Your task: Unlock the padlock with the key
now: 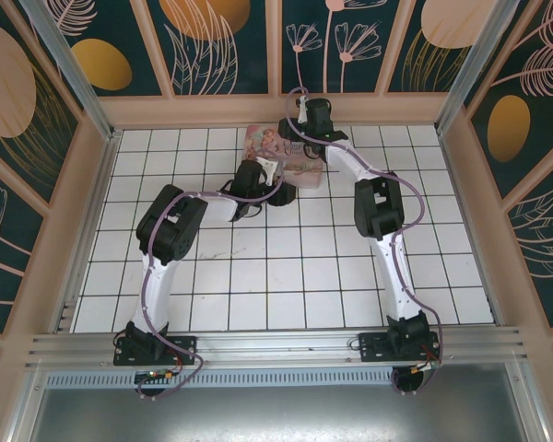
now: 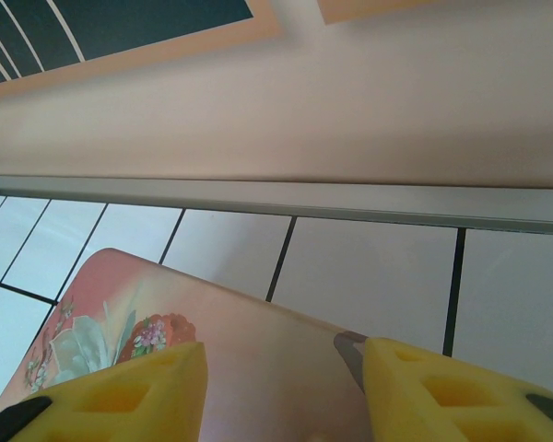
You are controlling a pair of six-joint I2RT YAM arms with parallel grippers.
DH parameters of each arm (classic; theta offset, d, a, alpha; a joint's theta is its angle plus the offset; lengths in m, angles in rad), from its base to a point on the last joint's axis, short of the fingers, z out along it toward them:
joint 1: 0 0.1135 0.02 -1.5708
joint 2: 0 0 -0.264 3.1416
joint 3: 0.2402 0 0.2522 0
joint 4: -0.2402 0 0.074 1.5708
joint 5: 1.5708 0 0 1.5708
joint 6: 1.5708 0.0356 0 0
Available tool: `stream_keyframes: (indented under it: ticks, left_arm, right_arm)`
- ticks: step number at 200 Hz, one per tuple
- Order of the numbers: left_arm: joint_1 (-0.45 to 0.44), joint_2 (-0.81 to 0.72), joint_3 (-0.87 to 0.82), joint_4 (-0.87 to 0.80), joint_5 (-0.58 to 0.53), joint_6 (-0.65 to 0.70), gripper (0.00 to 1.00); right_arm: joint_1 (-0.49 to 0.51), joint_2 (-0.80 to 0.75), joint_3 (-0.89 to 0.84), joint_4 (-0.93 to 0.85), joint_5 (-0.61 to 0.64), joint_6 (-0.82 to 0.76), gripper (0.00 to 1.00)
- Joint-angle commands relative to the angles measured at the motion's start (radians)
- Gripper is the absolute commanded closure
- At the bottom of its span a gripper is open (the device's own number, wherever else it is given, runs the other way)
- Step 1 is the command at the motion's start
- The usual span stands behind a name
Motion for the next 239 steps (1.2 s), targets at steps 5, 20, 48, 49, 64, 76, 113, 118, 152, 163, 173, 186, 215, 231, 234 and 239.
stream_keyframes:
  ticks: [5,20,48,49,64,76,113,118,152,163,173,186,215,231,234,239]
  left_arm:
    - [0.001,-0.015,0.006,0.144,0.053,-0.024,0.33]
    - [0.0,-0.025,0.002,0.151,0.049,-0.03,0.33]
    - [-0.001,-0.014,0.02,0.127,0.024,-0.037,0.32]
    - [-0.001,-0.013,0.02,0.126,0.023,-0.037,0.32]
    - [0.0,0.0,0.023,0.124,0.009,-0.045,0.3]
    - [-0.001,0.012,0.02,0.127,-0.007,-0.053,0.3]
    - [-0.001,0.047,0.007,0.177,-0.067,-0.097,0.35]
    - [0.001,0.052,0.008,0.184,-0.072,-0.101,0.37]
    - [-0.001,0.079,0.023,0.214,-0.072,-0.135,0.48]
    - [0.0,0.084,0.025,0.221,-0.07,-0.143,0.52]
    - [0.0,0.087,0.028,0.22,-0.067,-0.145,0.55]
    - [0.0,0.088,0.029,0.218,-0.069,-0.148,0.59]
    - [0.0,0.088,0.033,0.219,-0.07,-0.156,0.7]
    - [0.0,0.088,0.039,0.217,-0.069,-0.157,0.77]
    - [-0.001,0.089,0.041,0.217,-0.068,-0.157,0.78]
    - [0.0,0.088,0.043,0.216,-0.068,-0.157,0.8]
  right_arm:
    - [0.033,0.093,-0.038,-0.153,-0.045,0.03,0.52]
    - [0.033,0.093,-0.038,-0.152,-0.043,0.029,0.52]
    - [0.033,0.093,-0.043,-0.152,-0.043,0.029,0.52]
    - [0.033,0.093,-0.043,-0.152,-0.044,0.028,0.52]
    - [0.032,0.093,-0.044,-0.151,-0.045,0.03,0.52]
    - [0.032,0.093,-0.045,-0.148,-0.048,0.032,0.52]
    - [0.034,0.095,-0.049,-0.143,-0.051,0.037,0.52]
    - [0.033,0.094,-0.049,-0.143,-0.052,0.037,0.52]
    - [0.035,0.094,-0.052,-0.143,-0.051,0.038,0.52]
    - [0.035,0.095,-0.055,-0.143,-0.051,0.037,0.52]
    - [0.035,0.094,-0.056,-0.143,-0.051,0.037,0.52]
    - [0.035,0.093,-0.057,-0.143,-0.051,0.037,0.52]
    - [0.035,0.093,-0.06,-0.141,-0.054,0.038,0.52]
    - [0.035,0.093,-0.062,-0.143,-0.055,0.038,0.53]
    - [0.035,0.093,-0.062,-0.143,-0.057,0.037,0.53]
    - [0.035,0.093,-0.062,-0.141,-0.056,0.037,0.53]
